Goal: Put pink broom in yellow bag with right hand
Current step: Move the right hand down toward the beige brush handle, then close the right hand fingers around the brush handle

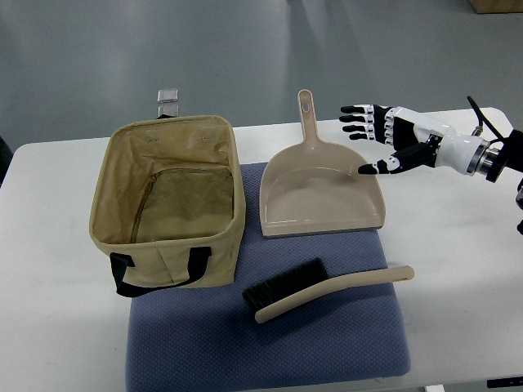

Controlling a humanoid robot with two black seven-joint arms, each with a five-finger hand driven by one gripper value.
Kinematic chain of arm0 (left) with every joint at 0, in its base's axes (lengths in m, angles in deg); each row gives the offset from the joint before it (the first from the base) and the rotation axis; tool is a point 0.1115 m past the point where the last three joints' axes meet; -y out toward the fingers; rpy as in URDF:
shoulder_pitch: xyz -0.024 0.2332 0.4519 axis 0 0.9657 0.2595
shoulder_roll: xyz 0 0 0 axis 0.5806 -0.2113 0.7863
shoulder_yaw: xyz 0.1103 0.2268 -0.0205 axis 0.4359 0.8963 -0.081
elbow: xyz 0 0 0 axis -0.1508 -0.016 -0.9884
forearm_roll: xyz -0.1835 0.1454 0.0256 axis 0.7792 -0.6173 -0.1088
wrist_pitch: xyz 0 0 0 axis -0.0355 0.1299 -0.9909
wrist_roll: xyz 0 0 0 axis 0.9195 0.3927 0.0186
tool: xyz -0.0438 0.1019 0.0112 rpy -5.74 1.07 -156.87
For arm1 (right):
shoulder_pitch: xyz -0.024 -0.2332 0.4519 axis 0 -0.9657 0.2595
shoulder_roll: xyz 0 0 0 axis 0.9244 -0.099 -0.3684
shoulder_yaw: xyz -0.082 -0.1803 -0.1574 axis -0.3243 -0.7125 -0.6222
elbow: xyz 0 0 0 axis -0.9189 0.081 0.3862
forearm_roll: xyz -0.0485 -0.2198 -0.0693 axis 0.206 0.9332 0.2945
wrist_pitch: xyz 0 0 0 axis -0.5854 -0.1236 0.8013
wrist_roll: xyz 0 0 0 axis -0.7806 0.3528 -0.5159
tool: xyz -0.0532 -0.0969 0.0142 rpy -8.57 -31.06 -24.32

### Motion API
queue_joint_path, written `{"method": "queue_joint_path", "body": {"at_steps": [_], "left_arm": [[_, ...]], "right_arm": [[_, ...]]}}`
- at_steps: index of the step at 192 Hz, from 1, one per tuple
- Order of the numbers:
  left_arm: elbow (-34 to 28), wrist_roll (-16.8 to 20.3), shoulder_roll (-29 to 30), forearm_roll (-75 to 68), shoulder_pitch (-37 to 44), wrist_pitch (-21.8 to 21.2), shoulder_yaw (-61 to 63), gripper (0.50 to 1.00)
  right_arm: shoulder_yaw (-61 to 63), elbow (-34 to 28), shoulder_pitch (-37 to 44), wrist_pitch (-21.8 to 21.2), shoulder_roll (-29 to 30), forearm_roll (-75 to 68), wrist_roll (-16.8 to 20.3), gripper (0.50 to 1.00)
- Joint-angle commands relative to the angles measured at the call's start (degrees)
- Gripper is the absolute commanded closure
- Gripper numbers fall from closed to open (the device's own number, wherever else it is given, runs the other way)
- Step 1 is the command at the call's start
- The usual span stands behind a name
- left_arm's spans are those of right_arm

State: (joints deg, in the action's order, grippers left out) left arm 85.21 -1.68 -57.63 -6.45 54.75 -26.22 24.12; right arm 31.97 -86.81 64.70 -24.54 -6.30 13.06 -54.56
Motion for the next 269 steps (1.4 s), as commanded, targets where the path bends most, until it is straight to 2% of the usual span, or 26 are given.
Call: {"method": "queue_joint_path", "body": {"at_steps": [1, 27, 75, 101, 115, 126, 168, 238, 269], "left_arm": [[0.00, 0.00, 0.00, 0.00, -0.07, 0.00, 0.00, 0.500], [0.00, 0.00, 0.00, 0.00, -0.07, 0.00, 0.00, 0.500], [0.00, 0.00, 0.00, 0.00, 0.02, 0.00, 0.00, 0.500], [0.00, 0.00, 0.00, 0.00, 0.02, 0.00, 0.00, 0.500], [0.00, 0.00, 0.00, 0.00, 0.02, 0.00, 0.00, 0.500], [0.00, 0.00, 0.00, 0.00, -0.07, 0.00, 0.00, 0.500], [0.00, 0.00, 0.00, 0.00, 0.02, 0.00, 0.00, 0.500], [0.00, 0.00, 0.00, 0.00, 0.02, 0.00, 0.00, 0.500], [0.00, 0.00, 0.00, 0.00, 0.02, 0.00, 0.00, 0.500]], "right_arm": [[-2.45, -5.37, 0.45, 3.33, -2.17, 9.42, -0.48, 0.591], [-6.40, -11.69, 1.67, 8.43, -4.89, 19.27, -1.18, 0.589], [-14.14, -21.45, 5.37, 14.06, -9.64, 28.86, -0.39, 0.599], [-19.67, -23.65, 5.81, 21.26, -11.14, 35.36, 1.81, 0.609], [-21.44, -25.41, 5.81, 23.20, -11.84, 36.06, 2.51, 0.619], [-22.66, -27.34, 5.81, 24.78, -12.28, 36.68, 4.88, 0.624], [-26.27, -29.01, 5.81, 27.33, -12.19, 41.78, 7.96, 0.638], [-28.38, -29.01, 5.81, 27.42, -11.49, 43.97, 8.22, 0.652], [-28.73, -28.75, 5.72, 27.42, -10.87, 45.47, 9.89, 0.662]]}}
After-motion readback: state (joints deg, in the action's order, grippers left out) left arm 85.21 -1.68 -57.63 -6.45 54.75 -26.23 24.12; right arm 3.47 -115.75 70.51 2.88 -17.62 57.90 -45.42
